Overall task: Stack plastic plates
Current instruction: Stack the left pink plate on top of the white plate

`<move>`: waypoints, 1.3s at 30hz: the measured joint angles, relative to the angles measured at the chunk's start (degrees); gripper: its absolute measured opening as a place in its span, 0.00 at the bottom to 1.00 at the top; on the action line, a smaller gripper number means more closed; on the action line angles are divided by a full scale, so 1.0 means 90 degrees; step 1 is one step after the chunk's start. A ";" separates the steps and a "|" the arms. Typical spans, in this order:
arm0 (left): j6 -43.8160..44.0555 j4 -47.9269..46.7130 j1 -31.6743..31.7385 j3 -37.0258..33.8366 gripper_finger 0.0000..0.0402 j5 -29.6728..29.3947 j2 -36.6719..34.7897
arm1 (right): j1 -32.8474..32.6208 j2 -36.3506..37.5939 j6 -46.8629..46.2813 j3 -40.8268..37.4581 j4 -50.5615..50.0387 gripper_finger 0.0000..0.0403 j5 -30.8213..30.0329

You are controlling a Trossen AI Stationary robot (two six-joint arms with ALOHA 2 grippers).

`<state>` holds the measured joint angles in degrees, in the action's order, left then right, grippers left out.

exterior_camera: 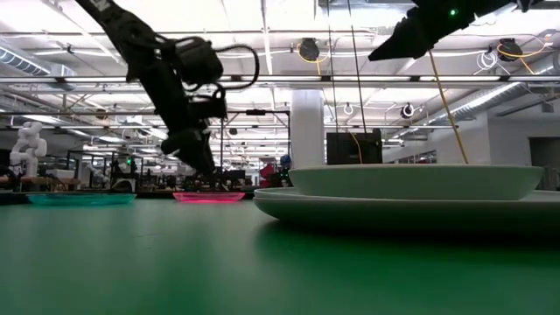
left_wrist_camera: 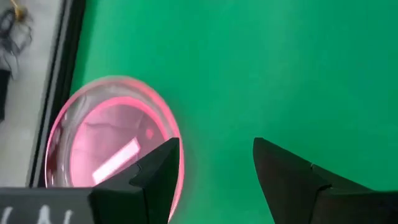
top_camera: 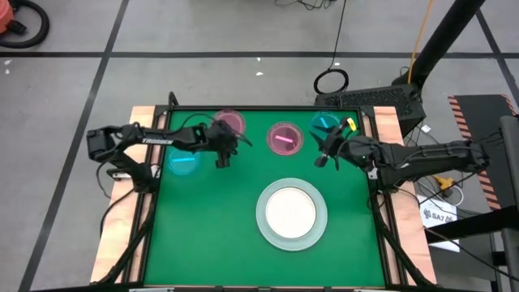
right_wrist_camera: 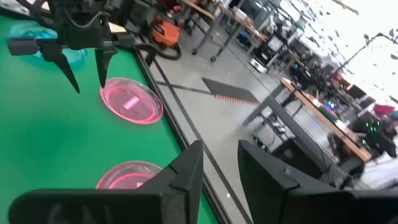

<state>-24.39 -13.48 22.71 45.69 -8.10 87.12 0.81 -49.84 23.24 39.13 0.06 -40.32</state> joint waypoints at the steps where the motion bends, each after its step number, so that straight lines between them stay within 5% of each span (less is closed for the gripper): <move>1: -0.0047 -0.0011 0.0130 0.0000 0.53 0.0020 0.0074 | 0.0050 0.0000 -0.0038 0.0000 -0.0052 0.23 0.0000; 10: 0.0004 0.0178 0.0870 -0.0002 0.53 0.0098 0.0719 | 0.0414 -0.0002 -0.0246 0.0000 -0.0192 0.23 0.0421; 29: -0.0049 0.0343 0.0992 -0.0002 0.52 0.0141 0.0917 | 0.0779 -0.0002 -0.0341 0.0000 -0.0232 0.23 0.1056; 39: 0.0142 0.0287 0.0992 -0.0007 0.31 0.0136 0.0919 | 0.0779 -0.0002 -0.0339 0.0000 -0.0232 0.23 0.1163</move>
<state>-23.11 -10.90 31.64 45.63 -6.87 95.39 7.81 -49.87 20.18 39.13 -2.02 -29.85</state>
